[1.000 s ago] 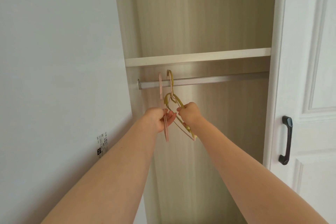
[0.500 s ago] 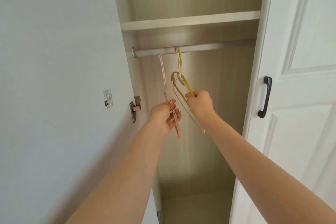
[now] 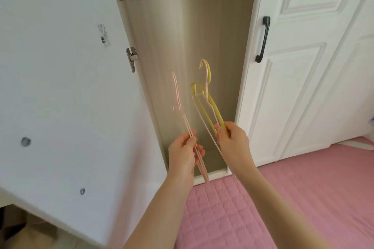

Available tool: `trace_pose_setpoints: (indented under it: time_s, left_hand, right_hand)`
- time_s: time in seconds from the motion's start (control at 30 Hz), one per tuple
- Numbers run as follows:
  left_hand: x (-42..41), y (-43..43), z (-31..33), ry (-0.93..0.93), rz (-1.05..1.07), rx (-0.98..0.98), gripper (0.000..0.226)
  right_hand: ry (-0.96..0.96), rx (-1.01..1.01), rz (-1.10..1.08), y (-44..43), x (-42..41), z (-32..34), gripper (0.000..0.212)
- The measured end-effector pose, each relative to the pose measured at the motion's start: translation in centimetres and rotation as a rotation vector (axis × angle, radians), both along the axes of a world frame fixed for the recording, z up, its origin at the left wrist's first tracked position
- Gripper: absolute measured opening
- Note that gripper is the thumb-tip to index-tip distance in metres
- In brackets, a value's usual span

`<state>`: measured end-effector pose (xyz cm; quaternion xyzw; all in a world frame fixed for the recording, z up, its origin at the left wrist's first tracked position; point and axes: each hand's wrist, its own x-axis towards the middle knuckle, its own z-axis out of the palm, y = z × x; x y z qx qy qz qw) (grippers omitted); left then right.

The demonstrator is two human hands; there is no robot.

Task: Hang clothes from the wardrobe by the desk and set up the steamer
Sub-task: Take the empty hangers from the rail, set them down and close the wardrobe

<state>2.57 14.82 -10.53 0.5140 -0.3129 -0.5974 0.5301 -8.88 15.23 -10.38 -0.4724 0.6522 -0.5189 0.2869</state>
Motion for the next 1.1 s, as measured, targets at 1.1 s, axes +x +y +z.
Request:
trace_pose_setpoints:
  time_s: [1.1]
  left_hand:
    - [20.9, 38.4, -14.0, -0.065, -0.466, 0.329, 0.011]
  right_hand:
    - [-0.002, 0.465, -0.104, 42.7, 22.4, -11.9, 0.020]
